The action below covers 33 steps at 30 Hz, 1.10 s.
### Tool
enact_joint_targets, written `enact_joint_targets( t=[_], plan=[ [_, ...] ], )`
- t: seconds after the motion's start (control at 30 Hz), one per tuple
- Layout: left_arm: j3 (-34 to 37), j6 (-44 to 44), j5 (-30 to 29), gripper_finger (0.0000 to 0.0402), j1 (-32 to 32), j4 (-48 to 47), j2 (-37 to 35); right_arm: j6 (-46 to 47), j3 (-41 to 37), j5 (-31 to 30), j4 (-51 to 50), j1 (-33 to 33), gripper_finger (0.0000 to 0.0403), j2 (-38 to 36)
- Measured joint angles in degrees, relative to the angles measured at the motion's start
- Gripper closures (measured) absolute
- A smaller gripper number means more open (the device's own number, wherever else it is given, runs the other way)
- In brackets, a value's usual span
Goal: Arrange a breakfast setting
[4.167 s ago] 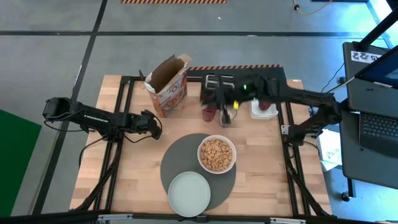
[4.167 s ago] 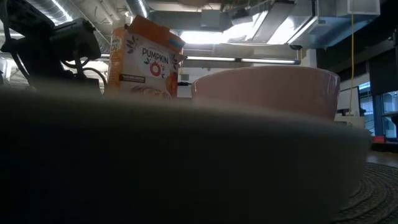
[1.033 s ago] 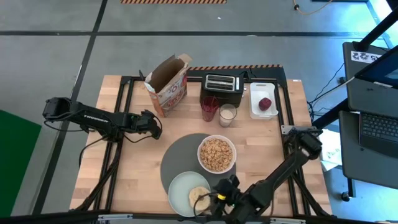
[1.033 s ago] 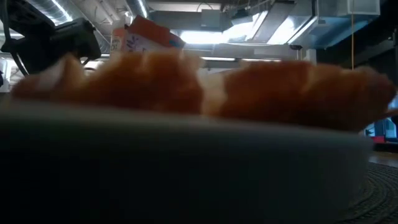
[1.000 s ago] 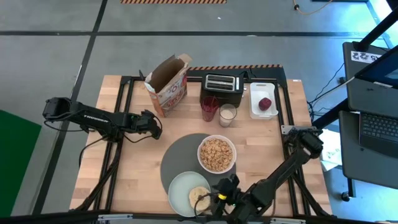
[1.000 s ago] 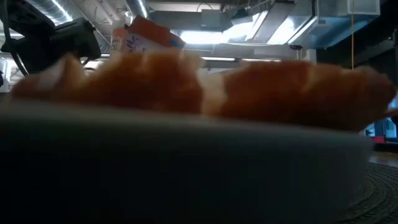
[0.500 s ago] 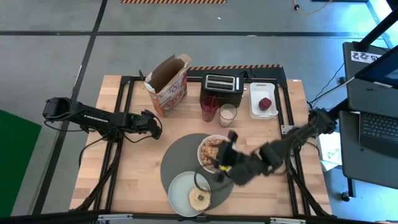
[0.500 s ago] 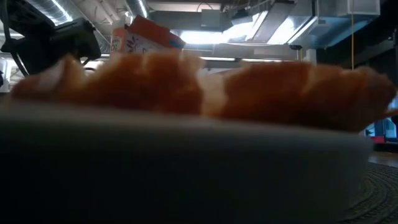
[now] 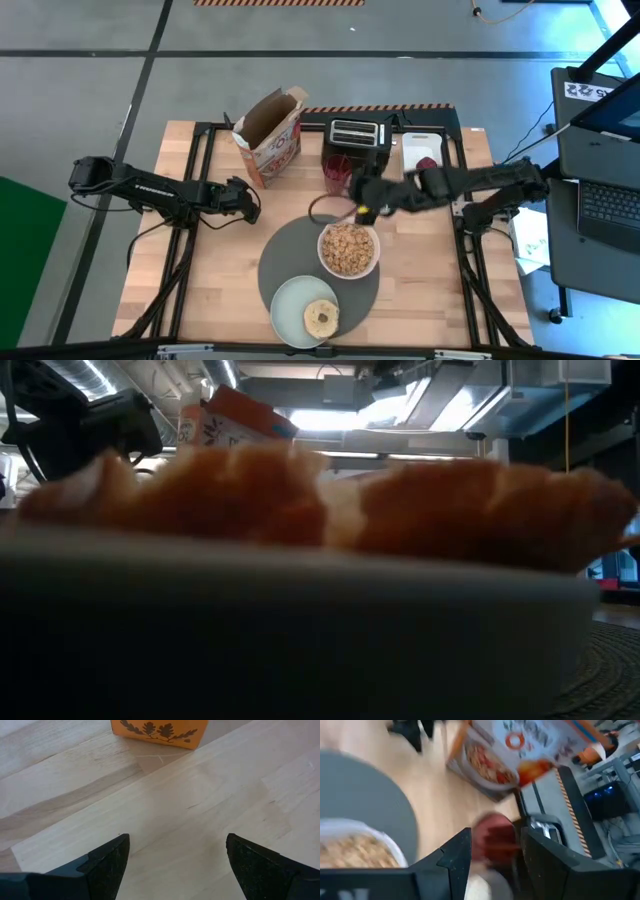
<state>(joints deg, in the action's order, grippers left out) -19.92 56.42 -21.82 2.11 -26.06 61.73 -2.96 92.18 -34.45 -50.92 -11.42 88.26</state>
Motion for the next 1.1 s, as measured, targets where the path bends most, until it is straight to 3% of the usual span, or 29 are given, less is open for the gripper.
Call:
enact_joint_targets(
  t=[0.17, 0.37, 0.57, 0.7, 0.9, 1.1],
  plan=[
    [0.00, 0.00, 0.02, 0.0079, -0.02, 0.02, 0.01, -5.22, -5.13, 2.61, -0.04, 8.65, 0.0228, -5.10],
    [0.00, 0.00, 0.02, 0.0079, -0.02, 0.02, 0.02, -6.32, -23.70, 8.61, 8.52, 21.42, 0.0228, -20.62],
    [0.00, 0.00, 0.02, 0.0079, -0.02, 0.01, 0.01, 0.25, -46.06, 23.75, 22.51, 38.65, 0.0228, -38.63],
    [0.00, 0.00, 0.02, 0.0079, -0.02, 0.00, 0.00, 6.57, -53.39, 29.65, 22.00, 50.03, 0.0228, -46.18],
    [0.00, 0.00, 0.00, 0.0079, 0.00, 0.01, 0.01, 1.20, -52.97, 32.59, 12.84, 59.46, 0.0204, -46.51],
    [0.00, 0.00, 0.02, 0.0079, -0.02, 0.00, 0.02, -4.93, -50.85, 32.69, 7.99, 63.76, 0.0112, -39.01]
  ],
)
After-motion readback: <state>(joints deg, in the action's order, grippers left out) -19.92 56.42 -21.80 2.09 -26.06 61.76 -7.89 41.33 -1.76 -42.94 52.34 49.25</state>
